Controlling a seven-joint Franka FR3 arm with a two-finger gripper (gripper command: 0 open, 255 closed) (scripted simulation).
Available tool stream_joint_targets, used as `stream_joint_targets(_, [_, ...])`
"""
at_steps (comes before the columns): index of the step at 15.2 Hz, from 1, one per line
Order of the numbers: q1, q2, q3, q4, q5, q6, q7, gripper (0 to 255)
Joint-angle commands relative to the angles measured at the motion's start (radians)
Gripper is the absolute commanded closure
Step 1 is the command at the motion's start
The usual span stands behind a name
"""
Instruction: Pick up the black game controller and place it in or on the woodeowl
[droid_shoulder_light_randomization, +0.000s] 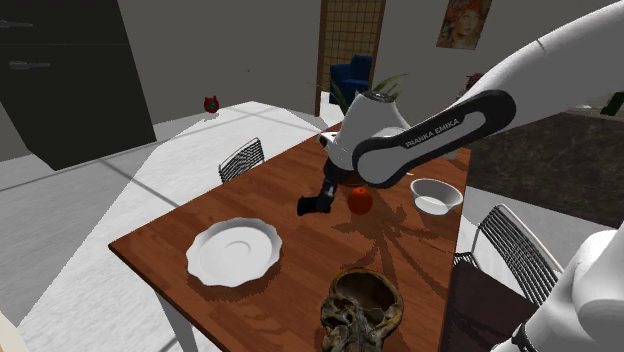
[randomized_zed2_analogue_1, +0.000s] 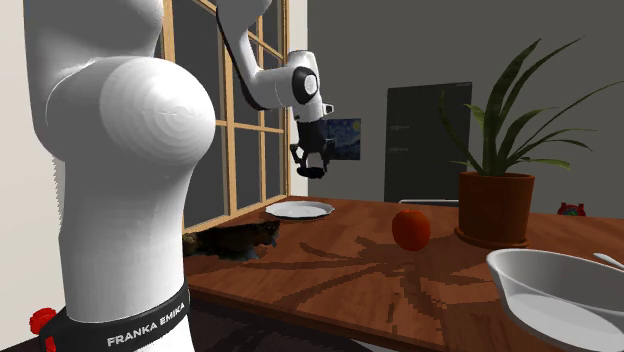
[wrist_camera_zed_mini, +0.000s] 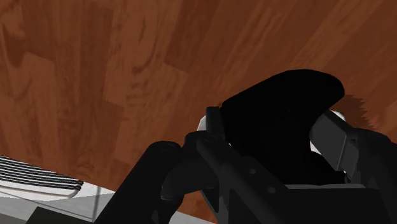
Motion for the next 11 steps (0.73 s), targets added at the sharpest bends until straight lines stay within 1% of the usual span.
stream_joint_targets(1, [0.012, -0.062, 0.011, -0.073, 0.011, 0.012, 0.017, 255])
stream_joint_targets(6, [0.059, -0.228, 0.052, -0.235, 0.048, 0.013, 0.074, 255])
stream_joint_targets(11, [0.126, -0.400, 0.100, -0.374, 0.100, -0.018, 0.141, 255])
